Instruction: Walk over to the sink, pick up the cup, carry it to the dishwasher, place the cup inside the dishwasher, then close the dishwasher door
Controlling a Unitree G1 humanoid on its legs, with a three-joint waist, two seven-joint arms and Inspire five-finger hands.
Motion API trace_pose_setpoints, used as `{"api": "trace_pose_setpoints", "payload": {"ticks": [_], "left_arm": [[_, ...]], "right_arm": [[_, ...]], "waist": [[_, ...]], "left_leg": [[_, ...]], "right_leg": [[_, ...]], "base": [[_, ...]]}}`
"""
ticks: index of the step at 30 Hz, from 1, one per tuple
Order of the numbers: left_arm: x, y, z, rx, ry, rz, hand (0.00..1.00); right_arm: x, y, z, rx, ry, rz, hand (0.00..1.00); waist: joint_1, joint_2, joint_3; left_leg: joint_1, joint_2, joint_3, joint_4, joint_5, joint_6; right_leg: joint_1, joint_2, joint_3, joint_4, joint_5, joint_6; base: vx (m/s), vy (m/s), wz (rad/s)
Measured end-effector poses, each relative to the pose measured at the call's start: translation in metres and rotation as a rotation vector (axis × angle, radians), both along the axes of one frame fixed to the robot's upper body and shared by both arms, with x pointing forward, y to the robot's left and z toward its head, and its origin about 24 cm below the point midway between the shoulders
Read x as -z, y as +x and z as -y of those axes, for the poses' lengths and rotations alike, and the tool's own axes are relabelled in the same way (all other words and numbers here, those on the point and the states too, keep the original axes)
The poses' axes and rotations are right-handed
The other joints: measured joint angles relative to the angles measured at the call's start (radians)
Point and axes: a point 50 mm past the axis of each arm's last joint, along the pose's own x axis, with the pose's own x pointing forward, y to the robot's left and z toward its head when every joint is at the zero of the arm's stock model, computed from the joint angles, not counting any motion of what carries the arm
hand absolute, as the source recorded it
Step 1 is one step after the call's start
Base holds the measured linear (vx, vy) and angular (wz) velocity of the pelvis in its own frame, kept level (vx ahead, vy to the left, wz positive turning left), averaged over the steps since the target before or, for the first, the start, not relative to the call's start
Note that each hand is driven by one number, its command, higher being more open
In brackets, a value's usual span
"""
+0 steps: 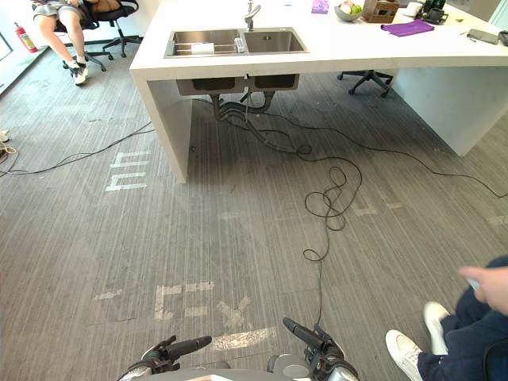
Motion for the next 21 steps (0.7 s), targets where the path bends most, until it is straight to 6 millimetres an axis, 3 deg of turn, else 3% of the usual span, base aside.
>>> {"api": "trace_pose_setpoints", "payload": {"ticks": [4, 6, 7, 9, 11, 12, 13, 14, 16, 17, 18, 19, 20, 21], "left_arm": [[0.001, 0.004, -0.003, 0.022, -0.021, -0.009, 1.0], [0.001, 0.008, -0.003, 0.041, -0.024, -0.021, 1.0], [0.001, 0.012, -0.004, 0.054, -0.024, -0.028, 1.0], [0.0, 0.017, -0.005, 0.083, -0.023, -0.04, 1.0], [-0.004, 0.028, -0.007, 0.117, -0.013, -0.031, 1.0], [-0.006, 0.031, -0.01, 0.124, -0.003, -0.021, 1.0], [-0.007, 0.032, -0.012, 0.125, 0.001, -0.017, 1.0], [-0.008, 0.033, -0.015, 0.121, 0.004, -0.011, 1.0], [-0.008, 0.035, -0.01, 0.121, -0.016, -0.004, 1.0], [-0.007, 0.033, -0.004, 0.127, -0.042, -0.01, 1.0], [-0.006, 0.032, -0.002, 0.137, -0.058, -0.009, 1.0], [-0.006, 0.031, -0.002, 0.139, -0.061, -0.01, 1.0], [-0.006, 0.03, -0.001, 0.141, -0.073, -0.012, 1.0], [-0.003, 0.024, 0.0, 0.133, -0.076, -0.024, 1.0]], "right_arm": [[0.003, -0.001, 0.002, -0.013, 0.018, -0.023, 1.0], [0.002, 0.0, 0.007, -0.022, 0.018, -0.025, 1.0], [0.001, 0.002, 0.007, -0.024, 0.028, -0.006, 1.0], [-0.002, 0.008, 0.008, -0.02, 0.033, 0.029, 1.0], [-0.006, 0.013, 0.005, 0.001, 0.046, 0.068, 1.0], [-0.007, 0.013, 0.003, 0.009, 0.052, 0.078, 1.0], [-0.007, 0.012, 0.002, 0.011, 0.055, 0.077, 1.0], [-0.005, 0.007, 0.0, 0.017, 0.061, 0.063, 1.0], [-0.006, 0.008, 0.007, 0.04, 0.052, 0.069, 1.0], [-0.007, 0.007, 0.012, 0.053, 0.042, 0.069, 1.0], [-0.007, 0.005, 0.015, 0.067, 0.037, 0.066, 1.0], [-0.007, 0.004, 0.016, 0.071, 0.037, 0.065, 1.0], [-0.006, -0.001, 0.018, 0.084, 0.036, 0.059, 1.0], [-0.006, -0.003, 0.019, 0.086, 0.031, 0.051, 1.0]], "waist": [[0.003, -0.019, 0.016], [-0.004, -0.019, 0.038], [-0.014, -0.018, 0.05], [-0.032, -0.006, 0.064], [-0.042, -0.008, 0.091], [-0.045, -0.025, 0.103], [-0.045, -0.036, 0.109], [-0.044, -0.061, 0.115], [-0.052, -0.018, 0.128], [-0.053, 0.01, 0.119], [-0.052, 0.03, 0.11], [-0.051, 0.032, 0.109], [-0.05, 0.043, 0.102], [-0.045, 0.058, 0.093]], "left_leg": [[0.016, -0.007, 0.022, 0.023, -0.044, -0.001], [0.061, -0.005, 0.019, 0.004, -0.046, 0.003], [0.076, 0.005, 0.0, 0.008, -0.051, 0.005], [0.071, 0.041, -0.035, 0.019, -0.057, -0.004], [0.051, 0.073, -0.089, 0.021, -0.063, -0.014], [0.044, 0.071, -0.121, 0.025, -0.073, -0.031], [0.048, 0.064, -0.129, 0.032, -0.081, -0.043], [0.064, 0.05, -0.145, 0.059, -0.109, -0.079], [0.072, 0.082, -0.158, 0.088, -0.141, -0.09], [0.072, 0.11, -0.169, 0.102, -0.165, -0.109], [0.081, 0.142, -0.182, 0.124, -0.201, -0.124], [0.086, 0.148, -0.184, 0.128, -0.209, -0.126], [0.109, 0.17, -0.187, 0.14, -0.241, -0.122], [0.121, 0.189, -0.184, 0.179, -0.24, -0.125]], "right_leg": [[-0.049, -0.054, -0.058, 0.161, -0.019, -0.004], [-0.094, -0.082, -0.059, 0.311, -0.014, 0.031], [-0.131, -0.086, -0.057, 0.343, -0.04, 0.021], [-0.175, -0.068, -0.047, 0.257, -0.037, 0.02], [-0.203, -0.053, -0.026, -0.01, 0.08, 0.033], [-0.197, -0.07, -0.009, -0.19, 0.162, 0.065], [-0.192, -0.087, -0.002, -0.225, 0.167, 0.076], [-0.176, -0.117, 0.003, -0.237, 0.218, 0.089], [-0.18, -0.101, 0.008, -0.172, 0.245, 0.097], [-0.203, -0.077, 0.025, -0.107, 0.244, 0.093], [-0.229, -0.053, 0.029, -0.006, 0.223, 0.055], [-0.233, -0.051, 0.028, 0.016, 0.215, 0.042], [-0.244, -0.04, 0.019, 0.097, 0.166, -0.031], [-0.244, -0.031, 0.014, 0.146, 0.11, -0.05]], "base": [[0.02, -0.012, -0.09], [0.04, -0.008, 0.04], [0.07, -0.025, 0.33], [0.09, -0.053, 0.51], [0.17, -0.123, 0.68], [0.25, -0.189, 0.63], [0.32, -0.285, 0.57], [0.3, -0.297, 0.37], [0.35, -0.295, 0.33], [0.48, -0.31, 0.33], [0.41, -0.254, 0.27], [0.38, -0.243, 0.21], [0.3, -0.167, 0.06], [0.45, -0.241, 0.02]]}}
